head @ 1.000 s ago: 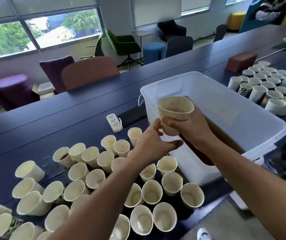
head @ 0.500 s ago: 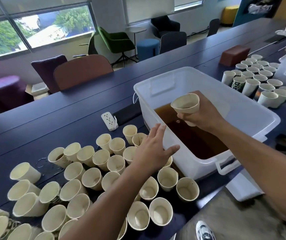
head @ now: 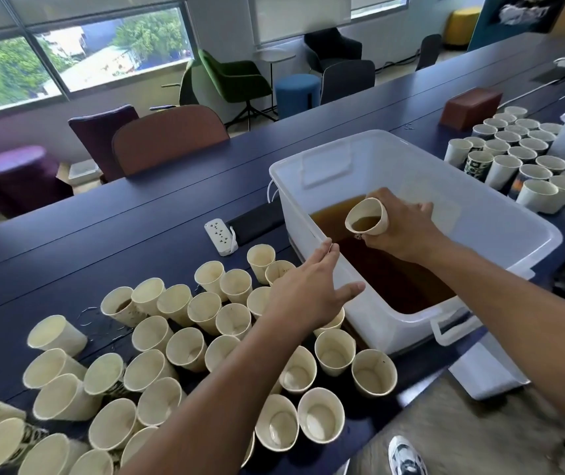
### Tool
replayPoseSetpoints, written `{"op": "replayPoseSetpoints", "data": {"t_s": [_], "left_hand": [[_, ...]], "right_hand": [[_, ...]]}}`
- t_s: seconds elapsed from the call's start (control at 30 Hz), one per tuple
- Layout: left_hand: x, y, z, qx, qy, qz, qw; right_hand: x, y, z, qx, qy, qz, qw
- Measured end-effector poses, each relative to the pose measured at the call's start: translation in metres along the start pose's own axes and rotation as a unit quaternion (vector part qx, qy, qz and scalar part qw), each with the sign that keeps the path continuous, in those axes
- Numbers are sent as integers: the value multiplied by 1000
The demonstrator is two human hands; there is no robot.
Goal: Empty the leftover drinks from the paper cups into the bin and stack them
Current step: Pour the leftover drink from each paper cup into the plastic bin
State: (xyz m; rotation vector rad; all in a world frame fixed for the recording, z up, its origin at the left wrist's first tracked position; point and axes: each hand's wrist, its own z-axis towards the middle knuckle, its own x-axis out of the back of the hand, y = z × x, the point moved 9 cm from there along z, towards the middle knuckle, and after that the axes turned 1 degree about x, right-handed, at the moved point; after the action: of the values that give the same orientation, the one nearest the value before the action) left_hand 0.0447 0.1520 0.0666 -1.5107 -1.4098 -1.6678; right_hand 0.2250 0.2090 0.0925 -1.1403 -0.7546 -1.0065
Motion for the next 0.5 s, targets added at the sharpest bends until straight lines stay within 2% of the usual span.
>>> {"op": "replayPoseSetpoints", "data": {"t_s": [0.17,0.5], "left_hand": [[-1,-2,3,4,4,1,1000],[-1,-3,4,7,-1,-10,1000]], "right_hand": [[-2,-4,1,19,0,-64,998],[0,-4,7,35,4,-112,993]]}}
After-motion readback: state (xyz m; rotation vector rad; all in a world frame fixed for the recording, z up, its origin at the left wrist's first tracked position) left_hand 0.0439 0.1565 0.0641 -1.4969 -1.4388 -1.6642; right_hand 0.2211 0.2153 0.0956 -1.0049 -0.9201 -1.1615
